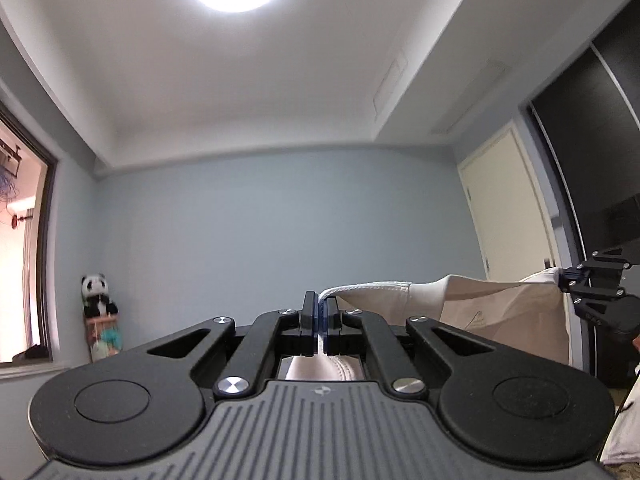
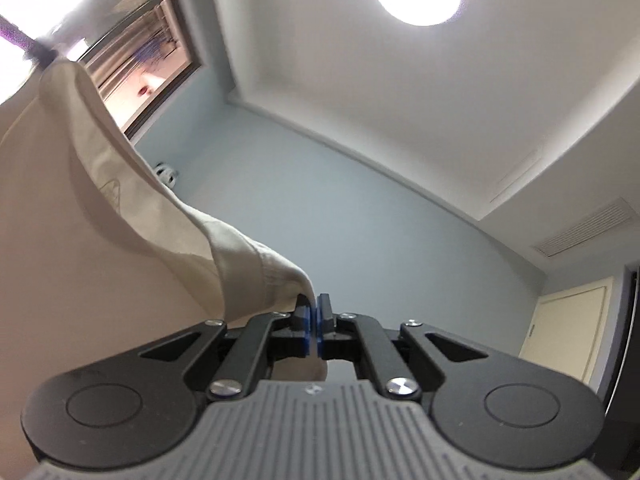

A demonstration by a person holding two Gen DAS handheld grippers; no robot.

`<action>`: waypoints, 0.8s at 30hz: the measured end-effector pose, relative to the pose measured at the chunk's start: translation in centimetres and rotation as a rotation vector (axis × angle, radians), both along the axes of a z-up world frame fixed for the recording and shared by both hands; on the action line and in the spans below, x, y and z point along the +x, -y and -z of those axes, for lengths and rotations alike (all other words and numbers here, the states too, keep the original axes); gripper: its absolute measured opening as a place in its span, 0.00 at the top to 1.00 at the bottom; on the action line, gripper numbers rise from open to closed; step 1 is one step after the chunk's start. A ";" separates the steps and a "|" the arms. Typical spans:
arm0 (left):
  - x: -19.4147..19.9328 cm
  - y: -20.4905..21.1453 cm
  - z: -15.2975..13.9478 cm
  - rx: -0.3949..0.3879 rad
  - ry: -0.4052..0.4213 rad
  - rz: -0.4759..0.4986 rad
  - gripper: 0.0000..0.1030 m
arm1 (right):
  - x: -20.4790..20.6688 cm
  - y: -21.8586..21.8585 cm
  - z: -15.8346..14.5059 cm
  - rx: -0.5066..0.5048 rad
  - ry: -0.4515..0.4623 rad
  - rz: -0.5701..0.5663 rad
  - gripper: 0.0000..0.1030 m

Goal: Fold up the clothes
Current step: 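Lift the white T-shirt high with both grippers, shaking it out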

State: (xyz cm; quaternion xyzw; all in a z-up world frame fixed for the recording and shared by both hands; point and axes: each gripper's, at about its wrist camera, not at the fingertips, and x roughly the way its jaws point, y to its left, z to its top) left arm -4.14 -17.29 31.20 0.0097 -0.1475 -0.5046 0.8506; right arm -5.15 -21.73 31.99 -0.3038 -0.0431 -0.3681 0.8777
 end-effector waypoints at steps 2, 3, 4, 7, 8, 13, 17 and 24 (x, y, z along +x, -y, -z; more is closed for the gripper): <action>0.1 -0.7 0.3 -0.030 0.012 0.002 0.99 | -1.0 -1.4 -0.2 -0.032 0.011 -0.004 0.97; 0.0 -1.0 0.3 -0.038 0.022 -0.002 0.99 | -1.5 -2.2 -0.2 -0.056 0.014 -0.005 0.97; 0.0 -1.2 0.2 -0.045 0.031 -0.006 0.99 | -1.8 -2.5 -0.3 -0.077 0.018 -0.010 0.97; -0.4 -1.6 -0.2 -0.054 0.047 -0.009 0.99 | -2.6 -3.7 -0.9 -0.127 0.030 -0.023 0.97; -0.7 -1.6 -0.4 -0.056 0.056 -0.011 0.99 | -2.8 -4.1 -1.1 -0.147 0.037 -0.021 0.97; -1.7 -0.2 -1.7 -0.070 0.107 -0.022 0.99 | -4.2 -5.3 -2.0 -0.211 0.084 -0.022 0.97; 0.1 3.0 -2.8 -0.014 0.101 -0.016 0.99 | -3.9 -3.4 -2.4 -0.198 0.106 -0.013 0.97; 7.7 15.6 2.1 0.193 -0.030 -0.010 0.99 | 3.3 5.1 0.9 -0.019 0.008 -0.002 0.97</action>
